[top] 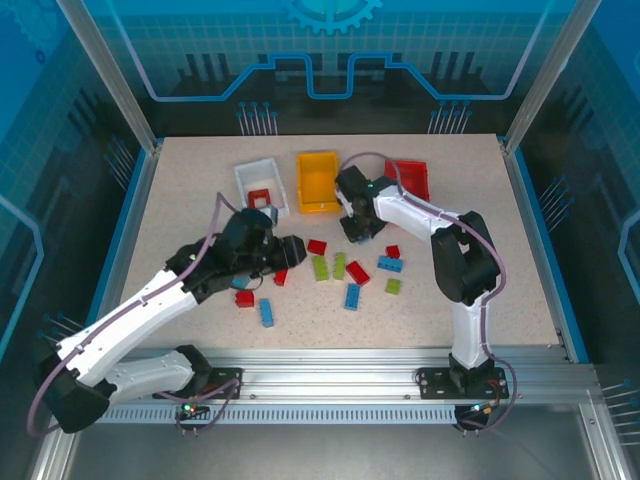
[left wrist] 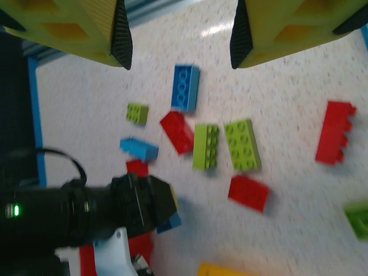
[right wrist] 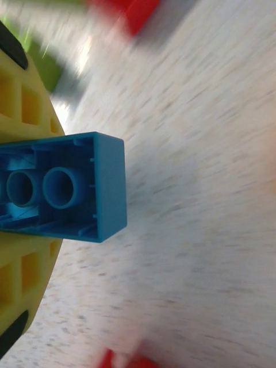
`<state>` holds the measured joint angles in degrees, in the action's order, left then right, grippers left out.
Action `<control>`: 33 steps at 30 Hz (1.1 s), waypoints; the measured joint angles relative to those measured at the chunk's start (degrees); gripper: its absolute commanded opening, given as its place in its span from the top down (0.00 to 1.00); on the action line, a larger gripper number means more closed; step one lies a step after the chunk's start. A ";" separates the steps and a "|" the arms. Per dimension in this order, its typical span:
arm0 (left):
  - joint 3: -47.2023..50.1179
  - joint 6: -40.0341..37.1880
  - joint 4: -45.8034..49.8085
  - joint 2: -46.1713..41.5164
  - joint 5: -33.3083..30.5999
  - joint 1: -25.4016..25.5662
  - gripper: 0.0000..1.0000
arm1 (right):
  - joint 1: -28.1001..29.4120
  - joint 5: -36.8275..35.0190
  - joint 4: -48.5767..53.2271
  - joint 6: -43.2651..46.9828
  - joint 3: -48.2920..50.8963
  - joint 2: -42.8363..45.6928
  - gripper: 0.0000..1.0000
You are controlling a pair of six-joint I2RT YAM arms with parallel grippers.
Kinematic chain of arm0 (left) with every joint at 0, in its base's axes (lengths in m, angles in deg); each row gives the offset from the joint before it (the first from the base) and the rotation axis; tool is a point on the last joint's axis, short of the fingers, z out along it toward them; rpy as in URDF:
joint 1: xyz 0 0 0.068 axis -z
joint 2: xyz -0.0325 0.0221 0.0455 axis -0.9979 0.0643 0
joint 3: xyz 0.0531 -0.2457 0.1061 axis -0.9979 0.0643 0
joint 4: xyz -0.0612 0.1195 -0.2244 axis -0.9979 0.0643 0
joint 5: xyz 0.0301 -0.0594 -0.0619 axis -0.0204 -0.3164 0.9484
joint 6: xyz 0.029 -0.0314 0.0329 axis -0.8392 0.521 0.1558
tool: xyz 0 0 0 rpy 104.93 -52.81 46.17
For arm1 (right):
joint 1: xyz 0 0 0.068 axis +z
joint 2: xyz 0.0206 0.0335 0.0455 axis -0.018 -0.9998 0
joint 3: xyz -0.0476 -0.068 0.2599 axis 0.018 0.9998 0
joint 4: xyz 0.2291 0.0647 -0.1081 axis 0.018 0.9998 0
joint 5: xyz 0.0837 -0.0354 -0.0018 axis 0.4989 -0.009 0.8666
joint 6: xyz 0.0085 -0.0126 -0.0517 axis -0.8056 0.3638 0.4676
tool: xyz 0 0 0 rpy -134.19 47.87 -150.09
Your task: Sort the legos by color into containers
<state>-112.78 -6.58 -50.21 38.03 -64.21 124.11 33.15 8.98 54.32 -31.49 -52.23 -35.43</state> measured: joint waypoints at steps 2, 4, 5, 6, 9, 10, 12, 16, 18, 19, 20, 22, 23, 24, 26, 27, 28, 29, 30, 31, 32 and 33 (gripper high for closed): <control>-2.49 -1.16 -0.11 1.07 0.04 -3.72 0.48 | 0.55 0.68 -0.07 -1.97 -5.88 -0.94 0.69; -4.13 -2.05 -0.37 2.51 0.07 -6.82 0.48 | 0.72 1.22 -0.17 -3.74 -13.79 -3.69 0.68; -4.63 -2.45 -0.55 3.32 0.17 -8.04 0.48 | 0.70 1.40 -0.20 -4.48 -17.49 -5.49 0.68; -5.07 -2.73 -0.68 4.28 0.44 -9.22 0.48 | 0.61 1.46 0.07 -5.42 -22.12 -8.00 0.68; -5.57 -3.32 -0.83 7.02 0.94 -11.47 0.49 | 0.39 1.68 1.07 -7.32 -33.59 -15.85 0.66; -5.57 -3.54 -0.83 7.69 1.01 -11.91 0.49 | 0.35 1.79 1.51 -7.87 -36.41 -18.21 0.66; -5.57 -4.09 -0.79 9.14 1.20 -12.79 0.49 | 0.17 2.14 3.08 -8.81 -42.21 -23.41 0.64; -5.55 -4.35 -0.72 10.60 1.55 -14.40 0.52 | -0.15 3.23 6.14 -10.49 -48.54 -29.94 0.58; -5.16 -4.39 -0.74 10.67 1.53 -15.08 0.52 | -0.26 3.91 7.39 -11.04 -49.22 -31.12 0.53; -4.87 -4.46 -0.66 10.67 1.53 -15.30 0.52 | -0.28 4.24 7.82 -11.28 -49.24 -31.23 0.51; -4.35 -4.50 -0.52 10.67 1.51 -15.52 0.52 | -0.28 4.46 8.22 -11.30 -49.24 -31.23 0.49; -3.06 -4.52 -0.02 10.67 1.29 -15.72 0.52 | -0.26 4.76 8.41 -11.26 -49.48 -31.15 0.47; -2.34 -4.52 0.52 10.64 1.07 -15.76 0.52 | -0.22 4.92 8.41 -11.13 -49.51 -30.95 0.48; -1.70 -4.50 1.11 10.64 0.92 -15.80 0.51 | -0.13 4.90 8.41 -11.08 -49.40 -30.62 0.48; -0.55 -4.50 2.27 10.19 0.83 -15.91 0.48 | 0.20 4.85 8.00 -10.86 -48.13 -29.03 0.50; 0.17 -4.50 2.75 9.64 0.63 -15.93 0.47 | 0.50 4.70 7.54 -10.67 -46.31 -27.32 0.51; 0.83 -4.50 3.26 8.92 0.46 -15.96 0.46 | 0.90 4.48 6.82 -10.56 -43.95 -25.11 0.51; 1.49 -4.48 4.02 8.02 0.22 -15.96 0.45 | 1.40 4.39 5.51 -10.45 -40.28 -22.05 0.51; 2.01 -4.48 4.79 7.13 -0.02 -15.96 0.44 | 2.05 4.31 4.24 -10.43 -36.30 -18.43 0.51; 2.38 -4.46 5.64 6.29 -0.35 -15.96 0.42 | 2.75 4.15 3.08 -10.45 -32.74 -14.97 0.52; 2.82 -4.46 6.43 5.53 -0.72 -15.96 0.40 | 3.63 4.02 1.55 -10.45 -28.79 -11.04 0.51; 3.39 -4.31 7.13 4.83 -1.27 -15.96 0.37 | 4.74 3.91 -0.59 -10.45 -24.28 -6.45 0.51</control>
<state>-109.39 -10.88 -43.08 42.86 -65.48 108.16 37.89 12.89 53.73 -41.94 -76.51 -41.88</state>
